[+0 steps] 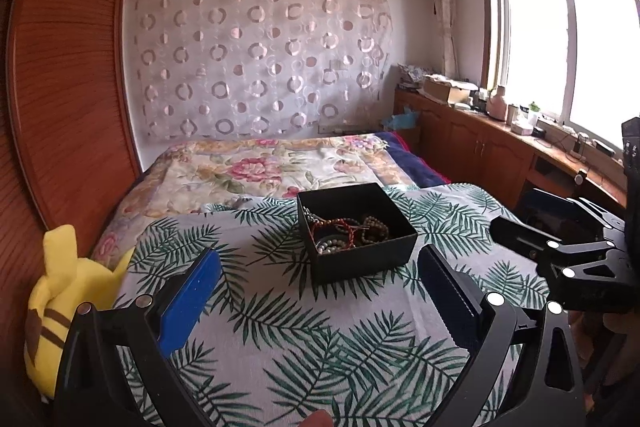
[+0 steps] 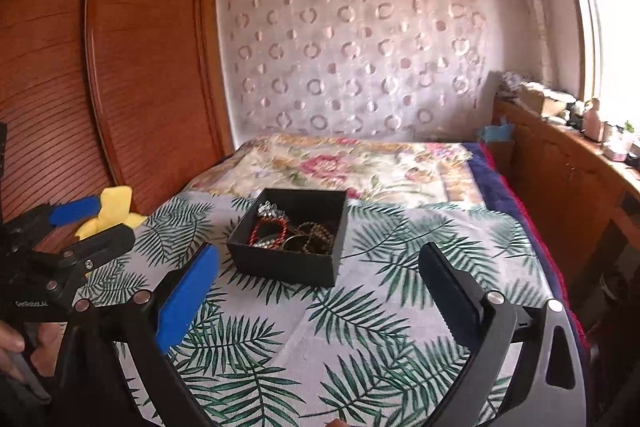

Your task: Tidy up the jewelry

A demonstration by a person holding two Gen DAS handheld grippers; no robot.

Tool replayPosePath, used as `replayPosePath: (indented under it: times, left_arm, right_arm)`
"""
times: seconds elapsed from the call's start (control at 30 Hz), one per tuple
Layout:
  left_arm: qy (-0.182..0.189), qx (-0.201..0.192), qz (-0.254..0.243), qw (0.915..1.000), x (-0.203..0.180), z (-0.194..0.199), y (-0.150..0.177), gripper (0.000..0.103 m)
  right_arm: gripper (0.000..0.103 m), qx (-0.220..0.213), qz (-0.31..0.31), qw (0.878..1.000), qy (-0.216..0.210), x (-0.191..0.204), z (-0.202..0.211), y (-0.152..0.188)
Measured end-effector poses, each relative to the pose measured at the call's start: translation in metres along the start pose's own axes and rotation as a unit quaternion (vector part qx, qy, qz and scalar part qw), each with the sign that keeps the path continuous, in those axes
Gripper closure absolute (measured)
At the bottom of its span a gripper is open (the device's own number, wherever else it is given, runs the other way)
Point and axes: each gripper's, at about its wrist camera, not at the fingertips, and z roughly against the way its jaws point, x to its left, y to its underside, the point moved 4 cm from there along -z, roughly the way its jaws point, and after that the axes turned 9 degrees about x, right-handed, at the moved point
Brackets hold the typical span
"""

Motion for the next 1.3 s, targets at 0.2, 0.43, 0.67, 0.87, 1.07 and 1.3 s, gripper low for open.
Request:
replayPosePath:
  times: [0.2, 0.43, 0.67, 0.87, 1.07, 1.3]
  left_arm:
    - [-0.007, -0.018, 0.011, 0.9998, 0.005, 0.019, 0.005, 0.008]
    - [-0.019, -0.018, 0.011, 0.9996, 0.005, 0.024, 0.012, 0.008]
    - [-0.018, -0.019, 0.017, 0.9995, 0.006, 0.024, 0.019, 0.008]
    - [-0.018, -0.019, 0.018, 0.9995, 0.007, 0.023, 0.021, 0.008]
    - [-0.019, -0.019, 0.018, 0.9995, 0.007, 0.024, 0.021, 0.008]
    - [-0.018, -0.020, 0.018, 0.9995, 0.008, 0.024, 0.021, 0.008]
  right_arm:
    - [0.003, -0.031, -0.019, 0.999, 0.019, -0.005, 0.029, 0.007]
    - [0.003, -0.044, -0.031, 0.998, 0.042, -0.012, 0.044, 0.019]
    - [0.003, -0.043, -0.031, 0.998, 0.036, -0.011, 0.043, 0.027]
    - [0.003, -0.042, -0.032, 0.998, 0.031, -0.011, 0.042, 0.028]
    - [0.003, -0.043, -0.031, 0.998, 0.029, -0.009, 0.042, 0.028]
    - [0.003, -0.042, -0.030, 0.998, 0.029, -0.007, 0.042, 0.029]
